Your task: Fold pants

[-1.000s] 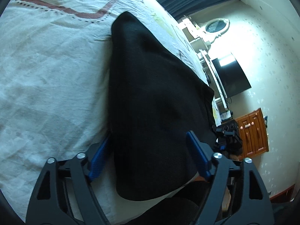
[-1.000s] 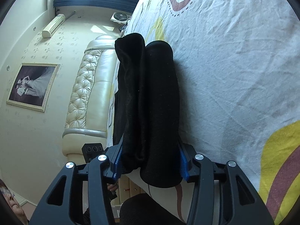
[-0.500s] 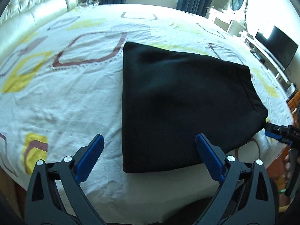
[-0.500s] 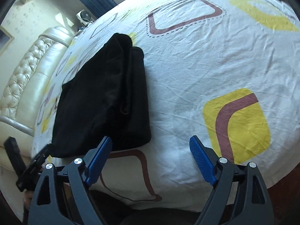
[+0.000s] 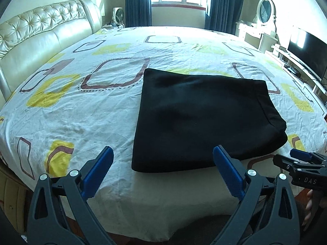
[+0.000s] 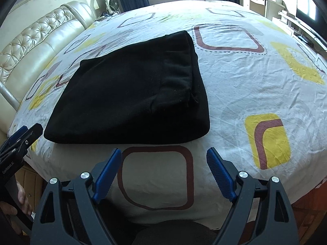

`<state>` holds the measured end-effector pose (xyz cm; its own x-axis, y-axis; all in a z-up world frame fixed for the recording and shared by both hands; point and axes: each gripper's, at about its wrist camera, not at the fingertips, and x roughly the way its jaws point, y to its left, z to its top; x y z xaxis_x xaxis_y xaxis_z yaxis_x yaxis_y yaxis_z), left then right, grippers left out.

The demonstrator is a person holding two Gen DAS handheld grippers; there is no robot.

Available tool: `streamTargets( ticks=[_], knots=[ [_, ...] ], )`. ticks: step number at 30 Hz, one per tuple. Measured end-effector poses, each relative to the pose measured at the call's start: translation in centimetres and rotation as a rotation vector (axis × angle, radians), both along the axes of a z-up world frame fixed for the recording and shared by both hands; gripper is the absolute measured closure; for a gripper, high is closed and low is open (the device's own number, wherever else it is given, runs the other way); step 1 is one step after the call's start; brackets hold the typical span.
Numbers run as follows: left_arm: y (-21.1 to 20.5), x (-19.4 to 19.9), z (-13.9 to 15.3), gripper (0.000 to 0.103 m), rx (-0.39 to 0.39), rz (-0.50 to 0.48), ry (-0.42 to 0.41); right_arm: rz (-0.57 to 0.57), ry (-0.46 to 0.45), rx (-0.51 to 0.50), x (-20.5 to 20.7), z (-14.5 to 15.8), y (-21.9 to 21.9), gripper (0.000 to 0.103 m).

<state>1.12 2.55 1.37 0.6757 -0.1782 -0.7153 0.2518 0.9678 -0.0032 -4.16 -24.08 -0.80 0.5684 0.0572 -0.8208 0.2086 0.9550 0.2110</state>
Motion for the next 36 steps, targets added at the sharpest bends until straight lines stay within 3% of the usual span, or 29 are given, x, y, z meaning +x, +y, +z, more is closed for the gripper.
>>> streamTargets(
  ticks=[9,36],
  knots=[
    [0.2,-0.2,-0.2,0.005,-0.027,0.023,0.018,-0.018,-0.061,-0.009,-1.0,0.7,0.2,0.019],
    [-0.3,-0.7,0.6,0.005,-0.050,0.017,0.013,-0.001,-0.015,-0.002,-0.5,-0.6,0.1,0.019]
  ],
)
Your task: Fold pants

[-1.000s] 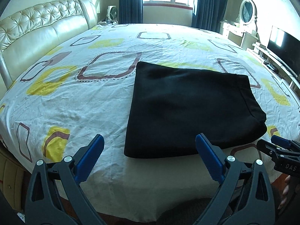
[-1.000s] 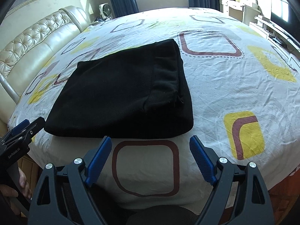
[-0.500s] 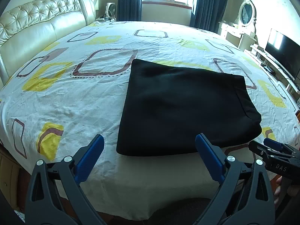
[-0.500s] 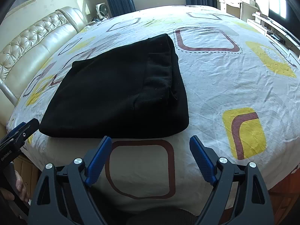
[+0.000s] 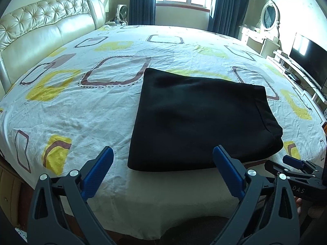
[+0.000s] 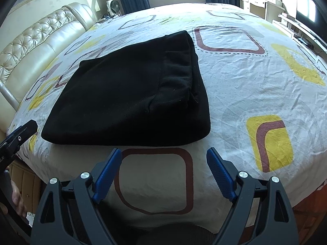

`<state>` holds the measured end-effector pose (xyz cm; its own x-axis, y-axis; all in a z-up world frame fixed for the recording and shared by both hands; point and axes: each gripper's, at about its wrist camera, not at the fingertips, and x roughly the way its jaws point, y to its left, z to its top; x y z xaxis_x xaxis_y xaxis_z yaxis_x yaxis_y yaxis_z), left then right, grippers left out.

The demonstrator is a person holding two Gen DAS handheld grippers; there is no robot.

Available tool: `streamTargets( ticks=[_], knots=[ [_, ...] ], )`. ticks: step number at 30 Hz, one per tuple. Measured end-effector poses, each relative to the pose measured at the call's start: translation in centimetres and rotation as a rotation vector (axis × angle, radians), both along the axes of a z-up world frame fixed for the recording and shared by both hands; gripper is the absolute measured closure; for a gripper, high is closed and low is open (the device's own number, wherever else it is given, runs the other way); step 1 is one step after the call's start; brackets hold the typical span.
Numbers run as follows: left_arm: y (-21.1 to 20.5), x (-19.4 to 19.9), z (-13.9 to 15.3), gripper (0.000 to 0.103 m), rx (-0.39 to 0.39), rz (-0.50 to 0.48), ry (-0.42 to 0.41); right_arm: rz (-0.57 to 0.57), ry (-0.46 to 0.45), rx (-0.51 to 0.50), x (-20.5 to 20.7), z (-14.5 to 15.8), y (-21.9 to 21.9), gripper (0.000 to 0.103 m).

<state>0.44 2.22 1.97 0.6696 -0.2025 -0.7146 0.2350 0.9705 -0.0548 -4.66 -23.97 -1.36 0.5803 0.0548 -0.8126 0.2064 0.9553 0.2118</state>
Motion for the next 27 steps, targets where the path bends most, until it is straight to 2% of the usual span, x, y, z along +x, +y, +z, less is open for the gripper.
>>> streamTargets(
  ticks=[11,14,18,23,27],
  knots=[
    [-0.2,-0.1,0.1,0.005,0.007,-0.001,0.002,0.015,0.017,0.008,0.2,-0.3,0.2,0.019],
    [-0.5,0.1,-0.1,0.002,0.047,0.005,0.032,0.020,0.018,0.008,0.1,-0.4,0.2,0.019],
    [-0.6,0.0,-0.1,0.002,0.072,0.012,-0.002,0.023,0.020,0.008,0.2,-0.4,0.2,0.019],
    [-0.7,-0.2,0.5,0.002,0.050,0.000,-0.031,0.024,0.029,0.017,0.2,-0.6,0.2,0.019],
    [-0.8,0.6,1.9,0.002,-0.033,-0.027,-0.045,0.024,0.026,0.018,0.2,-0.6,0.3,0.019]
  ],
)
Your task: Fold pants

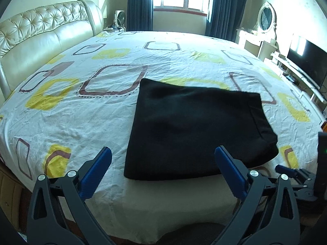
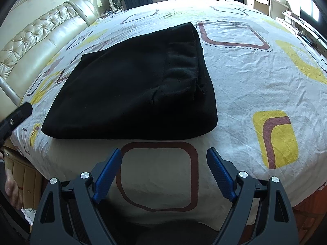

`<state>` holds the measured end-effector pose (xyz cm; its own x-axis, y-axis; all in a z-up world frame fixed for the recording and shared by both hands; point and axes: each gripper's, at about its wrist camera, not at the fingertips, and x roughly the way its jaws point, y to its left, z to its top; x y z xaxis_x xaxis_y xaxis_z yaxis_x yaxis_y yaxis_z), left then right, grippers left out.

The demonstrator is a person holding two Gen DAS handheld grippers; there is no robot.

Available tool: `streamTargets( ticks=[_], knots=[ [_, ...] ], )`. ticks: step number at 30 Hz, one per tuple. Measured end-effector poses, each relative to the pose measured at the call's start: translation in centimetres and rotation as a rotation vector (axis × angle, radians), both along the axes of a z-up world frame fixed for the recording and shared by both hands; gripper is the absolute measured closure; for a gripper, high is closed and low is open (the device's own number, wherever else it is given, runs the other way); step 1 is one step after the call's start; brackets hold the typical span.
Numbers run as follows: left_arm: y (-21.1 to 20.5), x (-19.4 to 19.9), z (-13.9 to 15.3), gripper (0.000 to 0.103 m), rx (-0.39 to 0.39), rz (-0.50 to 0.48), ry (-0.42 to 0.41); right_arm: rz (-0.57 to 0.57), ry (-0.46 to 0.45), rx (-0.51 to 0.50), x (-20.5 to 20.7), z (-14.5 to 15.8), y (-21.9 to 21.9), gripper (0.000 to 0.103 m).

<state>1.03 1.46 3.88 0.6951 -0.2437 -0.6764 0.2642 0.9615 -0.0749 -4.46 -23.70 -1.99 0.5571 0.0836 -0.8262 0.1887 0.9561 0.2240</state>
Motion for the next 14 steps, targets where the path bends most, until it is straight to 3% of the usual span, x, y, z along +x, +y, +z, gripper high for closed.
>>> streamTargets(
  ticks=[2,4,9,14],
  knots=[
    [-0.2,0.5,1.1,0.002,-0.056,-0.060,-0.020,0.003,-0.004,0.002,0.0,0.0,0.0,0.019],
    [-0.6,0.9,1.8,0.002,-0.053,-0.063,-0.041,0.000,-0.003,0.007,0.0,0.0,-0.2,0.019],
    [0.1,2.8,1.9,0.002,-0.062,-0.072,-0.001,-0.021,-0.024,0.056,-0.1,0.6,-1.3,0.019],
    [3.8,8.9,-0.1,0.002,-0.029,-0.028,0.058,-0.047,-0.074,0.073,1.6,2.8,-4.5,0.019]
  ],
)
